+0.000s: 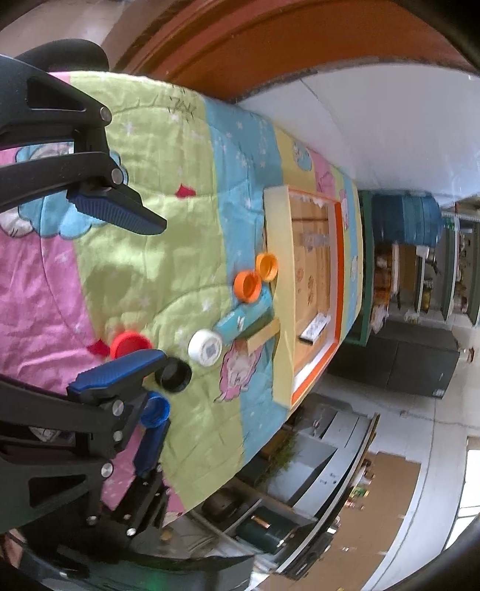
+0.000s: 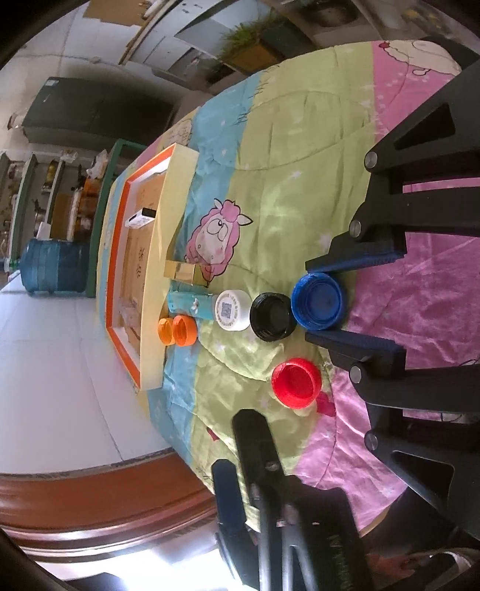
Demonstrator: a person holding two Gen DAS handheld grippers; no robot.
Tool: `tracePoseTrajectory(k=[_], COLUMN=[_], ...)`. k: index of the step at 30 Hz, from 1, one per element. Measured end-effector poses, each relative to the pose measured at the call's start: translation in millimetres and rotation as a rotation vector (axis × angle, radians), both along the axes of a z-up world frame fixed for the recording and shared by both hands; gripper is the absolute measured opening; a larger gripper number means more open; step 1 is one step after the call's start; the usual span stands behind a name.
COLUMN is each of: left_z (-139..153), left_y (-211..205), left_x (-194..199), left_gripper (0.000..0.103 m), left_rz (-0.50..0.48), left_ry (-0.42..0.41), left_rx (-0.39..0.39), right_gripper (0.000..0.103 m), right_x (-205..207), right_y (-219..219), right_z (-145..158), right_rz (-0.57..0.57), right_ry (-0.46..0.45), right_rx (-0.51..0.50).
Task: Organize rigid objects
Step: 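Move both tools back toward the caps and grasp the blue cap with the right gripper, then grasp the red cap with the left gripper while the right holds the blue cap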
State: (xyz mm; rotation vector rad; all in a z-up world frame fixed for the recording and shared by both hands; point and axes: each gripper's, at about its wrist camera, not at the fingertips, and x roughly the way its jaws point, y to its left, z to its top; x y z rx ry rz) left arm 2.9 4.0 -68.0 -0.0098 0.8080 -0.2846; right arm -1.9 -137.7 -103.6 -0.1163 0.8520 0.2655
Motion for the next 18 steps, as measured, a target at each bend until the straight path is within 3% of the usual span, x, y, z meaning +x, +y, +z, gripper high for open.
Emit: tracePoseTrajectory(k=[10,18], left_z=[-18.6,-27.2], left_y=[-28.2,-28.1], left_x=[0.1,2.4], left_gripper=[0.065,0.041], left_rz=[-0.102,-0.086], left_ry=[0.046,0.042], left_rx=[0.029,0.048], right_gripper=[0.030,0.031], right_x=[-1.2,-1.9], right_y=[-45.2,-47.1], right_z=[6.9,5.6], right_rz=[-0.140,-0.144], right_ry=[-0.008,0.000], right_rx=[0.025,0.034])
